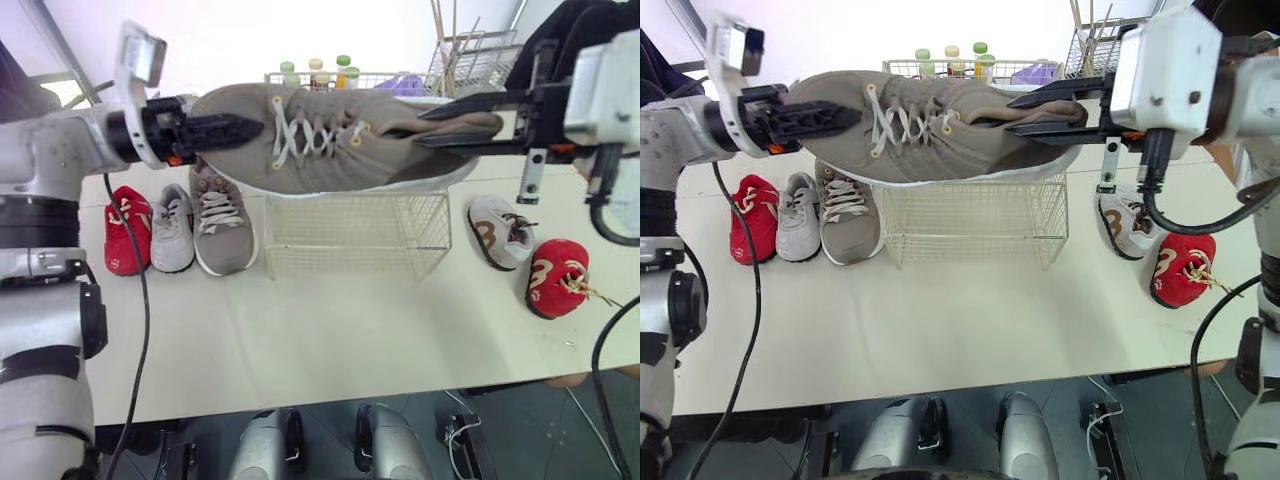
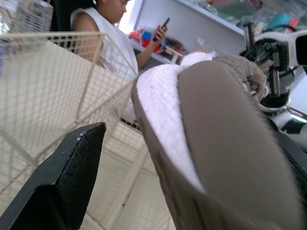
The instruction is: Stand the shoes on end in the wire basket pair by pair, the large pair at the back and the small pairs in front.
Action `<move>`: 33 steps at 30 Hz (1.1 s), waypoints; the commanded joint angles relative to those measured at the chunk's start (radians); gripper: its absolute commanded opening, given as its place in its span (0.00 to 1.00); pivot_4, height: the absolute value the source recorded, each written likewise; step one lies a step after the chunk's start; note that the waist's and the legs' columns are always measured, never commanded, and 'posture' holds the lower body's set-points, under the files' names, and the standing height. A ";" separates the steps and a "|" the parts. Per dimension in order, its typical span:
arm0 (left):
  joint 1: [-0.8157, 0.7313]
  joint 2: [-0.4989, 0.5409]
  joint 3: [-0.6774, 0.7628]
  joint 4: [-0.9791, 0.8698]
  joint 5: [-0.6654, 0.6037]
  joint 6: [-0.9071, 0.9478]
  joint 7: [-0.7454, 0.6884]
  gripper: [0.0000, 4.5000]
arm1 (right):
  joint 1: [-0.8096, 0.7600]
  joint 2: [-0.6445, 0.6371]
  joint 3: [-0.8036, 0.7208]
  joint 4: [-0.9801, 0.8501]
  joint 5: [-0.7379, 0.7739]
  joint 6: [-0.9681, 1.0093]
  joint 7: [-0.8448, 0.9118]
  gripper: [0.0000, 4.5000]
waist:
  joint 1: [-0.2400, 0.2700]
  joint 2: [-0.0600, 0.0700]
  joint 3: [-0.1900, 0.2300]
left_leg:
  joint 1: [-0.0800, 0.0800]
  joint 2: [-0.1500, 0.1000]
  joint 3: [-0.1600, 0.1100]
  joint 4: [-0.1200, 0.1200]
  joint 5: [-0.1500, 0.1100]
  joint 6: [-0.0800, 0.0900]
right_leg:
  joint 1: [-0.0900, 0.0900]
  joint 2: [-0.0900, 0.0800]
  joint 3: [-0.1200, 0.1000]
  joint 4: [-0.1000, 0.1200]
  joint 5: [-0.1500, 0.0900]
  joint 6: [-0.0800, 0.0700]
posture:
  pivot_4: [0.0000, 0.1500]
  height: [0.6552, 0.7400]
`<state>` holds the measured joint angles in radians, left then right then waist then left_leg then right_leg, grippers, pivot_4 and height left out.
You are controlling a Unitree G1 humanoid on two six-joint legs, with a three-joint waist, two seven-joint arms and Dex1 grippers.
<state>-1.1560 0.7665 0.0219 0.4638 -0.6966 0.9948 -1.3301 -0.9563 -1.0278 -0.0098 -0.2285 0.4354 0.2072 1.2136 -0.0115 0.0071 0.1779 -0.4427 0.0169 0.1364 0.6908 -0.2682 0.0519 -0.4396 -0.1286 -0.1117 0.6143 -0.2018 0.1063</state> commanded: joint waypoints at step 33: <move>0.113 -0.391 0.490 -0.296 -0.364 0.132 0.615 0.17 | 0.202 0.531 -0.477 -0.168 0.839 0.755 -0.862 0.99 | -0.001 -0.001 0.000 | 0.002 0.001 -0.003 0.007 -0.001 0.002 | 0.005 -0.001 -0.001 0.005 0.001 0.000 | 1.00 1.00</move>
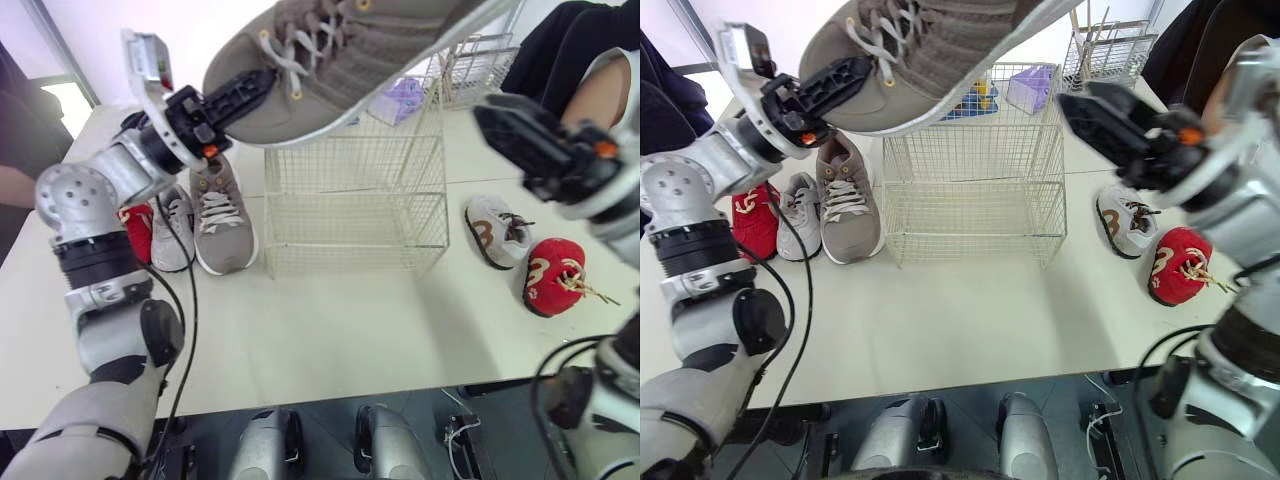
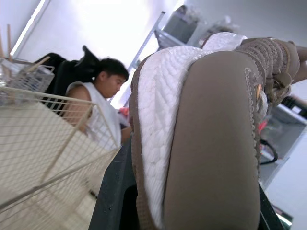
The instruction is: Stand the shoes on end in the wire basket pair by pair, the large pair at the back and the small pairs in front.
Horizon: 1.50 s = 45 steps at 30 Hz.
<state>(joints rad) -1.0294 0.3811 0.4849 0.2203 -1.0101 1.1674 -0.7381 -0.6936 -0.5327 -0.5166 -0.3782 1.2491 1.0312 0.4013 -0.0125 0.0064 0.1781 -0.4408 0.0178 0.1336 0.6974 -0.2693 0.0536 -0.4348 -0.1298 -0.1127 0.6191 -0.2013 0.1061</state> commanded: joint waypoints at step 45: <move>0.286 0.287 -0.147 -0.298 -0.113 -0.050 -0.076 0.99 | -0.713 -0.301 0.483 0.945 -0.701 -0.678 0.712 0.40 | -0.004 0.001 0.001 | -0.002 -0.001 0.002 -0.002 -0.001 0.001 | -0.003 0.001 0.001 -0.004 0.000 0.000 | 1.00 1.00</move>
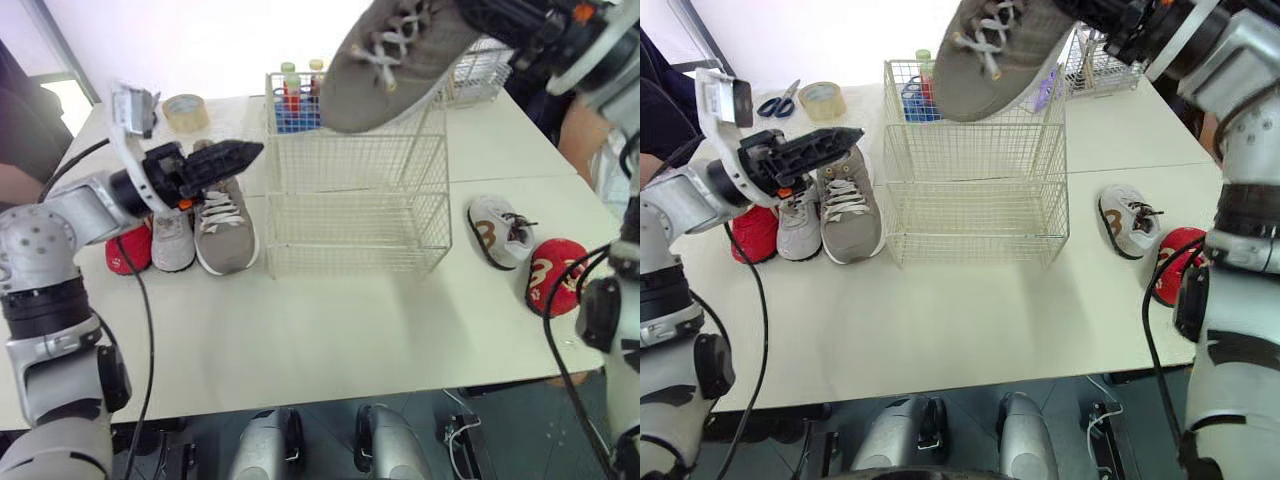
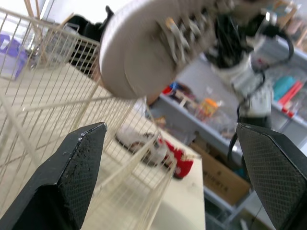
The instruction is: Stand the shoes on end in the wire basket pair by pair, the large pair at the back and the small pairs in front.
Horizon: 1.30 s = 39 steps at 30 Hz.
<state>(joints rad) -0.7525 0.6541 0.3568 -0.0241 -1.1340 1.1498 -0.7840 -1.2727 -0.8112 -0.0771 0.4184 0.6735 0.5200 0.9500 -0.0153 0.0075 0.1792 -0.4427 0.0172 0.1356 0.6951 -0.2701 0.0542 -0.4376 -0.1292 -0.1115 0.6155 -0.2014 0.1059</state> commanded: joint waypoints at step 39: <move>0.069 -0.066 -0.021 -0.200 -0.079 -0.102 0.152 0.99 | -0.398 0.138 0.234 0.868 -0.809 -0.879 0.475 0.40 | 0.001 0.001 0.001 | 0.002 0.000 -0.001 -0.003 0.001 -0.002 | 0.002 0.000 0.000 -0.001 0.000 0.000 | 1.00 1.00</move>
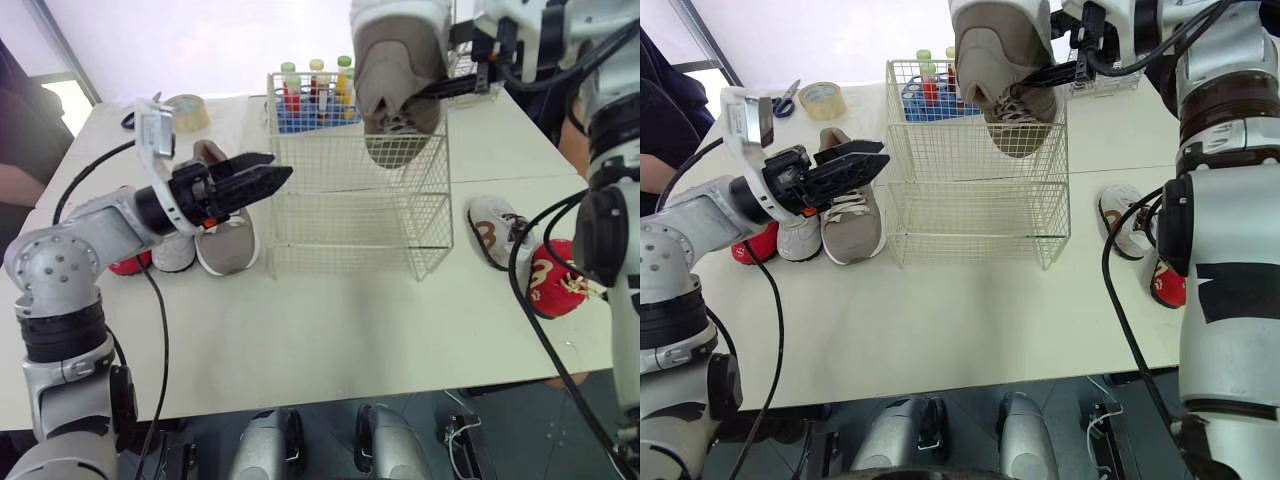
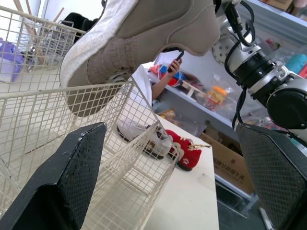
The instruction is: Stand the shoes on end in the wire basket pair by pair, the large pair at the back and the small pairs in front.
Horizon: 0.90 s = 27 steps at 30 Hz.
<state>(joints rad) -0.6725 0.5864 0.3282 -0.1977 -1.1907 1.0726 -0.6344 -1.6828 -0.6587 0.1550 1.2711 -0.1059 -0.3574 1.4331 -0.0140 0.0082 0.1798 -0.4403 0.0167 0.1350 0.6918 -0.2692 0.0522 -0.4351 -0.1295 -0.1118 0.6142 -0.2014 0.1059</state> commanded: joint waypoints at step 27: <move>-0.042 -0.006 -0.037 0.003 -0.005 -0.060 -0.005 1.00 | -0.020 -0.053 -0.044 0.002 -0.034 0.109 0.027 0.80 | -0.005 0.000 0.000 | 0.000 0.000 -0.001 0.000 0.000 0.000 | 0.001 0.000 -0.001 0.000 0.000 0.000 | 1.00 1.00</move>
<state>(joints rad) -0.6905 0.5783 0.2880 -0.1864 -1.1884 1.0332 -0.6308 -1.6505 -0.6866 0.1384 1.2922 -0.1536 -0.2590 1.4463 -0.0193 0.0084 0.1799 -0.4399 0.0166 0.1343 0.6919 -0.2692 0.0522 -0.4339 -0.1293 -0.1127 0.6142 -0.2014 0.1059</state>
